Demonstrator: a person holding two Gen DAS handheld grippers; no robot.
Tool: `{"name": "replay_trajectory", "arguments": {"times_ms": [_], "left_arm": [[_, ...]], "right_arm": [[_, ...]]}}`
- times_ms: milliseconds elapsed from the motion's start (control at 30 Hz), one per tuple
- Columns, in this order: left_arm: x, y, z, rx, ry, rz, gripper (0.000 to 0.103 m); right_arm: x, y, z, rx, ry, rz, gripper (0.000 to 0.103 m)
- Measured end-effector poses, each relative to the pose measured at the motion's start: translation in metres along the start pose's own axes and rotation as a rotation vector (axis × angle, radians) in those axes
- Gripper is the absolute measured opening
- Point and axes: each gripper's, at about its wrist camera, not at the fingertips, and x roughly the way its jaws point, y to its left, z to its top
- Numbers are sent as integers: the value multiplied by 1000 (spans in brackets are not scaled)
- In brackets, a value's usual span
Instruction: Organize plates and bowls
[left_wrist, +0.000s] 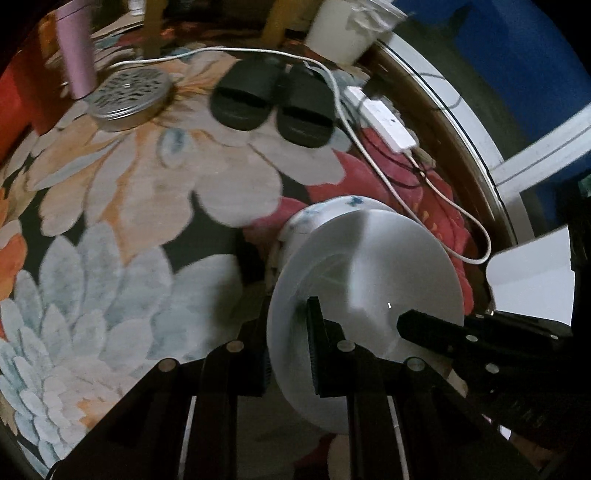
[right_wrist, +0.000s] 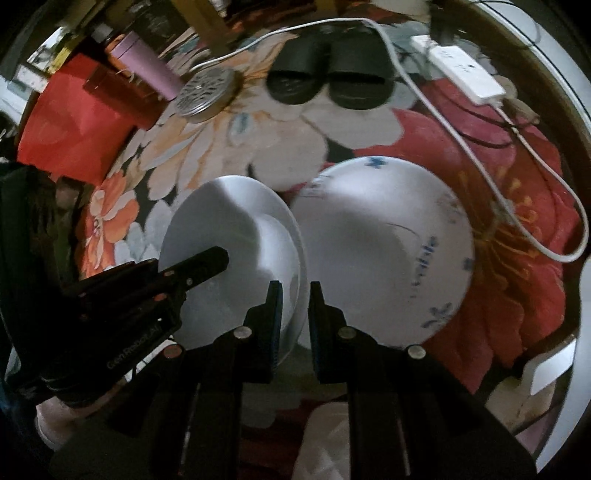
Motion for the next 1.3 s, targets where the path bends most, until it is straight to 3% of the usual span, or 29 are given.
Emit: {"name": "replay_trajectory", "arguments": {"times_ms": [267, 433, 533, 600, 700, 1000, 1033, 1100, 1167, 1233, 1300], "left_arm": [[33, -29, 0, 71, 57, 8, 14], [36, -29, 4, 53, 78, -20, 19], [32, -30, 4, 41, 77, -64, 45], [23, -34, 3, 52, 36, -36, 77], [14, -29, 6, 24, 9, -86, 98], [2, -7, 2, 7, -24, 51, 102], [2, -4, 1, 1, -23, 58, 102], [1, 2, -1, -10, -22, 71, 102], [1, 7, -3, -18, -22, 81, 102], [0, 12, -4, -26, -22, 87, 102], [-1, 15, -5, -30, -27, 95, 102]], "right_arm": [[11, -36, -5, 47, 19, -41, 14], [13, -42, -7, 38, 9, -46, 13], [12, -41, -6, 30, -6, -53, 13], [9, -42, -6, 28, -20, -71, 13], [8, -50, -4, 46, -24, -72, 13], [3, -52, 1, 84, -33, -36, 15], [4, -52, 1, 88, -29, -33, 18], [5, -51, -2, 99, -23, -34, 42], [4, -51, -5, 114, -35, -34, 89], [1, -51, -7, 120, -52, -45, 97], [2, -49, -7, 112, -51, -58, 97]]}}
